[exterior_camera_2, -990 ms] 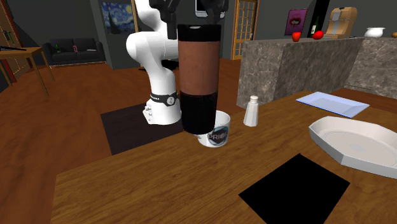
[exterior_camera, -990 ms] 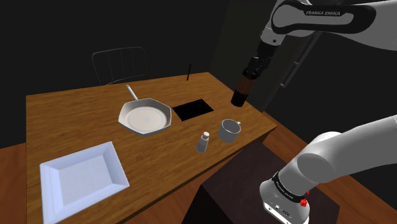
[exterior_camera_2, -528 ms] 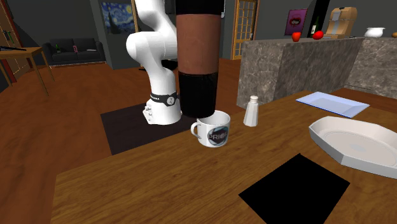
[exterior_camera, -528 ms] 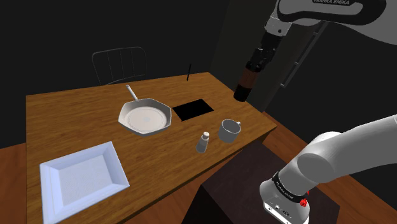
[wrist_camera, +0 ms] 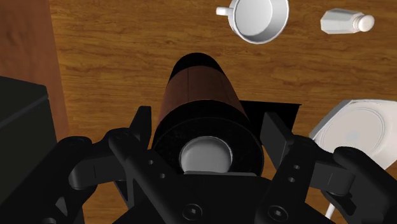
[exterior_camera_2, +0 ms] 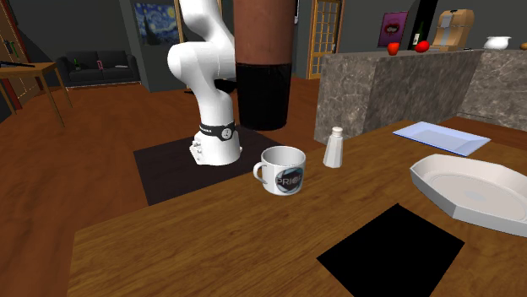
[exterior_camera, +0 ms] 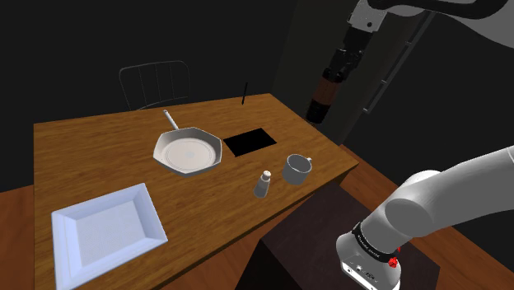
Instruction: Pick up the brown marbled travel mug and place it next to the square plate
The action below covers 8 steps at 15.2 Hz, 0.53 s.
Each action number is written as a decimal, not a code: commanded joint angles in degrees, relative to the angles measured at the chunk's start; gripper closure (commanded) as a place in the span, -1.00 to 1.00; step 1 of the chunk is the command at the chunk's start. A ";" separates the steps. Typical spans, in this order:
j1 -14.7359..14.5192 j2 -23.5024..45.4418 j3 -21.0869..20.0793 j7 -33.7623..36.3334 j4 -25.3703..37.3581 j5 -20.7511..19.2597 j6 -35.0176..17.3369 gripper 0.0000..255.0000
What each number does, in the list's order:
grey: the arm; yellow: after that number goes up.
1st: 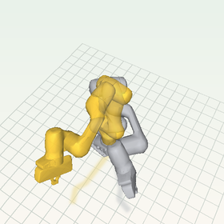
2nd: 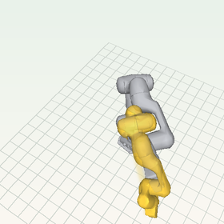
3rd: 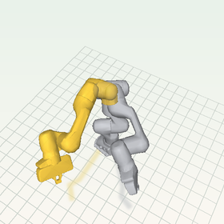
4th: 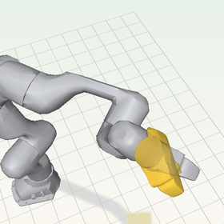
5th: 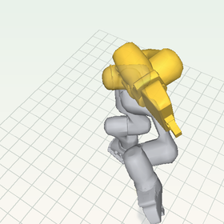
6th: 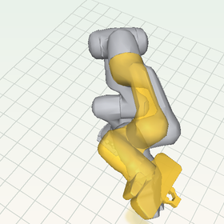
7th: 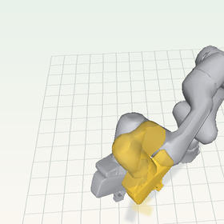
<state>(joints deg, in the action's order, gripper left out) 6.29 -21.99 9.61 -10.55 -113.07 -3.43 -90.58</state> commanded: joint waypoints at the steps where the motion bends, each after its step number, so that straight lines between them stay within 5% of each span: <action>1: -0.01 0.20 -0.01 -0.09 1.82 0.04 1.57 1.00; 8: -0.15 1.92 -0.05 -0.31 8.94 0.30 6.99 1.00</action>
<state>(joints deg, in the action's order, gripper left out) 6.15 -20.30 9.55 -10.81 -105.17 -3.16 -84.36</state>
